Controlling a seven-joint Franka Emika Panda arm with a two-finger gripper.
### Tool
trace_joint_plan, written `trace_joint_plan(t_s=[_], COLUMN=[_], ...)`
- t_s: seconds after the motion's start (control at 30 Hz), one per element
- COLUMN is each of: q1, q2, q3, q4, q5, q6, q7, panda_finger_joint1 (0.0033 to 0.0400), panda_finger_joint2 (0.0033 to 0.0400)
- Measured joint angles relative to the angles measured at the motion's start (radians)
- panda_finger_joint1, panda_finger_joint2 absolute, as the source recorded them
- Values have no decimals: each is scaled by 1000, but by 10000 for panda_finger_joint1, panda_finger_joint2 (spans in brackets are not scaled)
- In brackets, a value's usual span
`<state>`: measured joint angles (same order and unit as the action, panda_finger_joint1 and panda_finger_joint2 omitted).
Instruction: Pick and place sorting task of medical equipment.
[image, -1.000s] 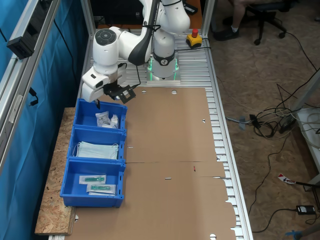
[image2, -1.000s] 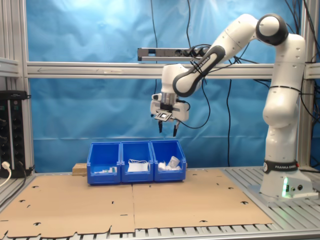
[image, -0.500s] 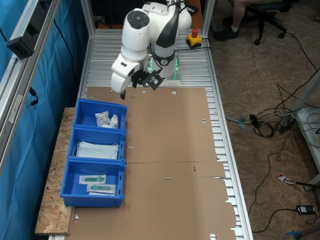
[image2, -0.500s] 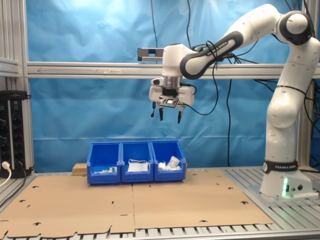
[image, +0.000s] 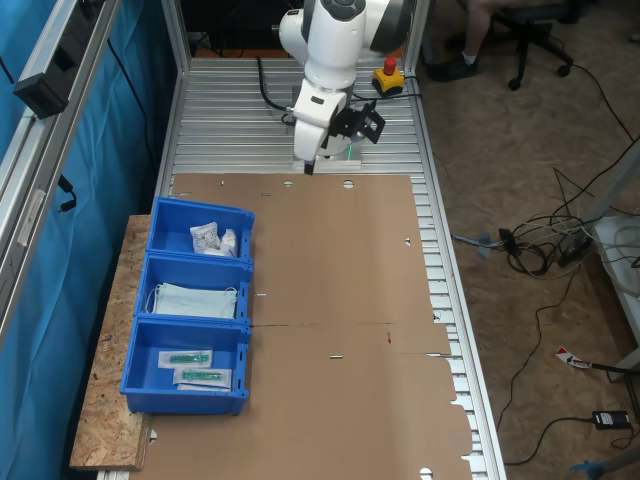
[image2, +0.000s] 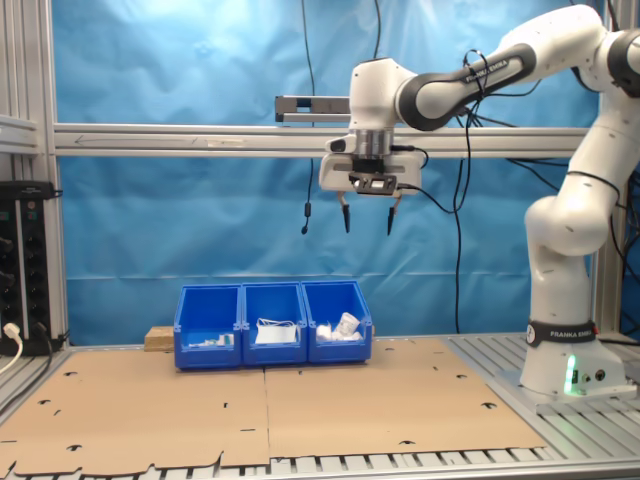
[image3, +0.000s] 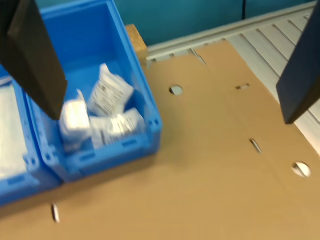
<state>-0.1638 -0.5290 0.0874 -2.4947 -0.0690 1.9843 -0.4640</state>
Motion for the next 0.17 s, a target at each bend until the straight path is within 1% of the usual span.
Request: trace_joint_plan(t_s=[0.07,0.1,0.17], q1=[24,24,45], q2=[-14,-14,-25], q3=[-3,-3,-6], q4=[-9,-9,-15], q5=[13,13,25], q6=[-16,-16,-33], q7=[0,0,0], panda_finger_joint1=[400,400,400], panda_finger_joint2=[400,400,400])
